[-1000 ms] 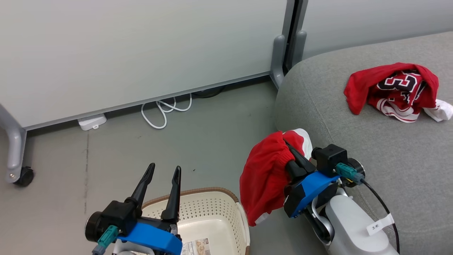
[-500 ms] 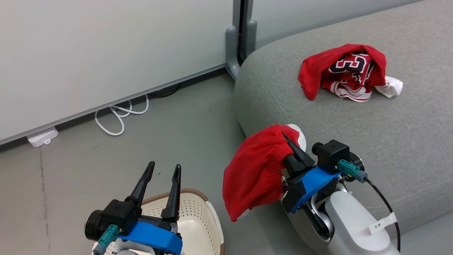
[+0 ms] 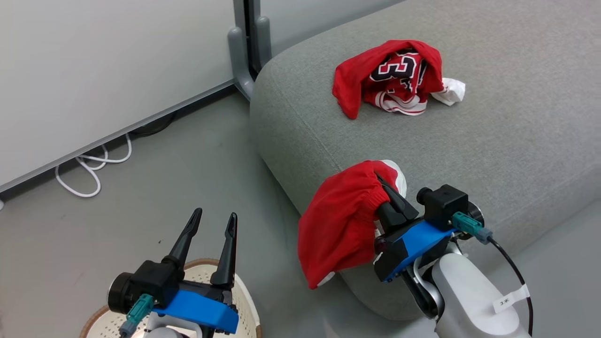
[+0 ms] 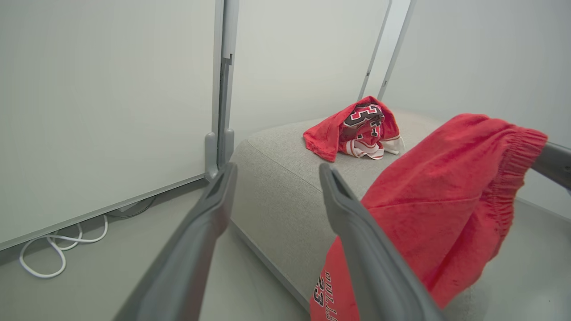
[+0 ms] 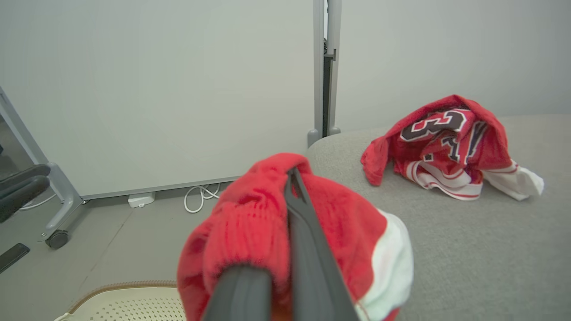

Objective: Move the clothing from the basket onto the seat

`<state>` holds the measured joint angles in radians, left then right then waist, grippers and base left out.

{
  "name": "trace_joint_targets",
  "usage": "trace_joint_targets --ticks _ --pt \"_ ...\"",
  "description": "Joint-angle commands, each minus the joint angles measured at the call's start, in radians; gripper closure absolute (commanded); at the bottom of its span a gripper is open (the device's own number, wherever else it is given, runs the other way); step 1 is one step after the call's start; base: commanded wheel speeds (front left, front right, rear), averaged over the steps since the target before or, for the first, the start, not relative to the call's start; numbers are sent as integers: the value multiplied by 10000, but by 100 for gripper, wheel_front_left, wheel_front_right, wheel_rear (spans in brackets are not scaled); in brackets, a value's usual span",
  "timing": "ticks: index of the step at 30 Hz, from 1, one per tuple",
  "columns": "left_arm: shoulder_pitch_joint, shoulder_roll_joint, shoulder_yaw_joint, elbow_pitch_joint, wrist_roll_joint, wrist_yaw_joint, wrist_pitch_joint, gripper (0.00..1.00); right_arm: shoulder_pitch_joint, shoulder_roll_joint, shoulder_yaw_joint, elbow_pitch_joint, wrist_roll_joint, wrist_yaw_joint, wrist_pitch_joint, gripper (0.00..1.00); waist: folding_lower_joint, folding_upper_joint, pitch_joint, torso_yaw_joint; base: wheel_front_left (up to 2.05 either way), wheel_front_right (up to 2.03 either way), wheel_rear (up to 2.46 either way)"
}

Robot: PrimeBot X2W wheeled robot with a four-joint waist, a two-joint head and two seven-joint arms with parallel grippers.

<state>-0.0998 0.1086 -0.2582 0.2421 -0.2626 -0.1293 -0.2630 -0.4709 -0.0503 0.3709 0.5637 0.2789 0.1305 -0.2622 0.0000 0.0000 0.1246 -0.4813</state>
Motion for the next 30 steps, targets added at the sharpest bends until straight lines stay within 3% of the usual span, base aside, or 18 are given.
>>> trace_joint_targets --ticks 1,7,17,30 --pt "-103 64 34 -52 11 -9 -26 0 109 -1 12 -99 42 5 -39 100 0 0 95 -284 0 0 0" --pt "-246 151 -113 -33 9 -9 -26 0 200 -1 -152 -294 9 5 -39 100 0 0 244 -664 0 0 0" --pt "-679 352 -619 240 -186 -10 -26 0 513 1 -700 -603 -206 5 -40 100 0 0 436 -734 0 0 0" --pt "-587 458 -556 189 -156 -10 -26 0 -71 -1 -922 -639 50 5 -40 100 0 0 542 -719 0 0 0"
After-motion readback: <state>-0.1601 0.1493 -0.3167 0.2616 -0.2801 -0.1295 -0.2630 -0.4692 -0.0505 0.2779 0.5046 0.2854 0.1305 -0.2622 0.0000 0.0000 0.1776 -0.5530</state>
